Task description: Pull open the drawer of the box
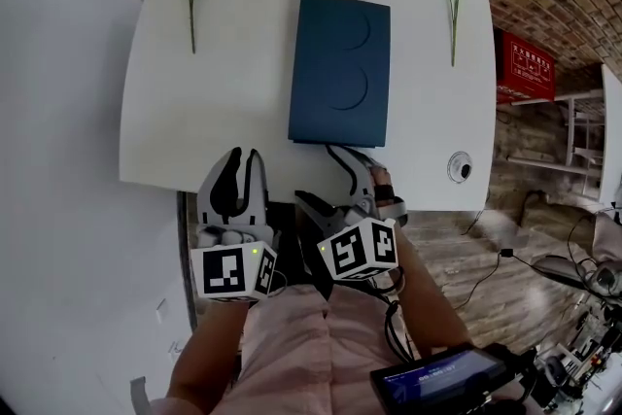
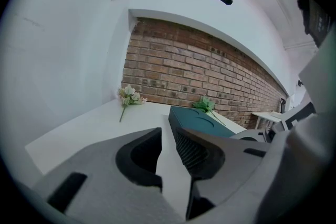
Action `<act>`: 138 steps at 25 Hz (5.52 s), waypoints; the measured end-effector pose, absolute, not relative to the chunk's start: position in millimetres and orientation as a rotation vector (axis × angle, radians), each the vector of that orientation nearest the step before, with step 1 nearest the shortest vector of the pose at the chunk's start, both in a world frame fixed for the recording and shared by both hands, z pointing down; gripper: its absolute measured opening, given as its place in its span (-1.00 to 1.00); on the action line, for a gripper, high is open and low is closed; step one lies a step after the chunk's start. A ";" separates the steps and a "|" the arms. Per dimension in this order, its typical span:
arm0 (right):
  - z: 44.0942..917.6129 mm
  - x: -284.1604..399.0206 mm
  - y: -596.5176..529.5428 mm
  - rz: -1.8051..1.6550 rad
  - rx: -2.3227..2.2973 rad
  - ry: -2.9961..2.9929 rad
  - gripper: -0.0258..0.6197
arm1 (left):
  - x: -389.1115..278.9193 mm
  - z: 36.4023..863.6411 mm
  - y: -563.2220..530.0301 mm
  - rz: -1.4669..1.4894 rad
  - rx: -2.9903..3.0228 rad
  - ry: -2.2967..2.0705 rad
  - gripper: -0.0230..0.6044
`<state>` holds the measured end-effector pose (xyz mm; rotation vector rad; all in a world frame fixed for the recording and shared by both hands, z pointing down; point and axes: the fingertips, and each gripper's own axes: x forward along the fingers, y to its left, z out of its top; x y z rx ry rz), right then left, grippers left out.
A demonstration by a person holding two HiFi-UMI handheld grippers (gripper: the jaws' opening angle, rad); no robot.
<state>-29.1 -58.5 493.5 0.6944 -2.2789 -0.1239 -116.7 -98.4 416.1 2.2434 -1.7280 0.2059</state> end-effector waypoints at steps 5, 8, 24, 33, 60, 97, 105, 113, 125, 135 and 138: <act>496.6 -32.6 -56.5 -0.186 0.684 -2.253 0.54 | -118.4 415.7 -100.3 0.208 2.246 -1.726 -0.64; 497.8 -33.6 -57.1 -0.188 0.685 -2.256 0.55 | -120.4 417.4 -101.7 0.211 2.244 -1.725 -0.64; 499.7 -32.7 -58.4 -0.145 0.562 -2.245 0.49 | -111.9 418.1 -99.7 0.211 2.255 -1.709 -0.64; 504.7 -28.2 -47.7 -0.067 0.573 -2.255 0.32 | -111.3 415.2 -99.3 0.214 2.257 -1.711 -0.64; 493.2 -40.1 -67.0 -0.091 0.634 -2.258 0.40 | -123.9 417.2 -99.7 0.219 2.242 -1.719 -0.64; 510.0 -19.8 -46.0 0.058 0.492 -2.133 0.18 | -125.2 413.5 -96.5 0.220 2.253 -1.716 -0.64; 491.7 -23.7 -60.0 0.025 0.584 -2.177 0.23 | -115.4 406.7 -96.6 0.216 2.273 -1.703 -0.64; 502.6 -30.3 -60.0 -0.053 0.552 -2.139 0.73 | -115.6 408.9 -96.7 0.218 2.269 -1.702 -0.64; 505.4 -31.7 -64.6 -0.021 0.426 -2.102 0.67 | -114.6 413.2 -98.9 0.217 2.267 -1.694 -0.64; 496.8 -29.3 -62.7 0.057 0.370 -2.103 0.53 | -114.8 406.6 -97.0 0.213 2.272 -1.703 -0.64; 496.3 -29.3 -60.8 0.057 0.359 -2.105 0.52 | -116.3 406.7 -96.3 0.216 2.268 -1.707 -0.64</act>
